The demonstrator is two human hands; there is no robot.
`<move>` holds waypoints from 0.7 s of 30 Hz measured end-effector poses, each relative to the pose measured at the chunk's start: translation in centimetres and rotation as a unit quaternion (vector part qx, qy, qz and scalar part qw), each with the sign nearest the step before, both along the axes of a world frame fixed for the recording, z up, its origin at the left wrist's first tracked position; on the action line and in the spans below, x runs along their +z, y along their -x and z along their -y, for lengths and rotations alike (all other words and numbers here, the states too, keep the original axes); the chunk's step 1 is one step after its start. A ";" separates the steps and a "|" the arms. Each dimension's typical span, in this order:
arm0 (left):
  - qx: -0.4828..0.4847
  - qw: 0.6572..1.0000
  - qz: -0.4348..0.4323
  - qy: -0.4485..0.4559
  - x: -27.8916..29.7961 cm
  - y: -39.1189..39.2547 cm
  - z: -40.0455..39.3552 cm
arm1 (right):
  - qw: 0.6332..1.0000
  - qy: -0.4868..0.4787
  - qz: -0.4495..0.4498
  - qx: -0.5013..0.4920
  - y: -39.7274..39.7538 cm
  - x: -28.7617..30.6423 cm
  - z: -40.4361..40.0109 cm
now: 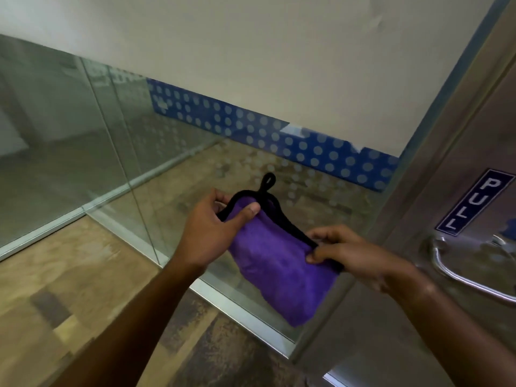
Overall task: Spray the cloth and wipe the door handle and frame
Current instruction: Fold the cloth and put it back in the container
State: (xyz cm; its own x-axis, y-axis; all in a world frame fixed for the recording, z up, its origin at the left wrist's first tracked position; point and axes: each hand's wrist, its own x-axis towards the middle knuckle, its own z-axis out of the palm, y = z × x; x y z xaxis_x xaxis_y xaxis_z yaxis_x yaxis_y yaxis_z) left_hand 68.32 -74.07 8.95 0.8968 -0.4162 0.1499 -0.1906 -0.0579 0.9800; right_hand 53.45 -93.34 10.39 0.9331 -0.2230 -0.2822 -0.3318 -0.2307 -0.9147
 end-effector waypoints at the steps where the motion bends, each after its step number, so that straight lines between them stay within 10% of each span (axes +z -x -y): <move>1: 0.009 1.000 -0.023 0.012 0.0 0.3 -0.7 | 1.000 -0.010 -0.008 -0.001 -0.2 -0.2 0.3; 14: 0.135 0.964 -0.202 0.111 0.8 8.8 -5.8 | 0.955 -0.294 -0.014 0.044 -0.4 -5.0 -2.7; 21: 0.151 0.957 -0.186 0.162 1.6 13.9 -7.8 | 0.854 -0.457 -0.154 0.194 1.7 -11.0 -8.5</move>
State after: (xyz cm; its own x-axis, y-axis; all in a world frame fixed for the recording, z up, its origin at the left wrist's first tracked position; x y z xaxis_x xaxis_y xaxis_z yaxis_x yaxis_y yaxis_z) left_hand 54.43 -66.23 10.59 0.9852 -0.1161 -0.1263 0.1532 0.2632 0.9525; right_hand 51.80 -84.79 -0.60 0.7372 0.5305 -0.4185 -0.6496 0.3858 -0.6552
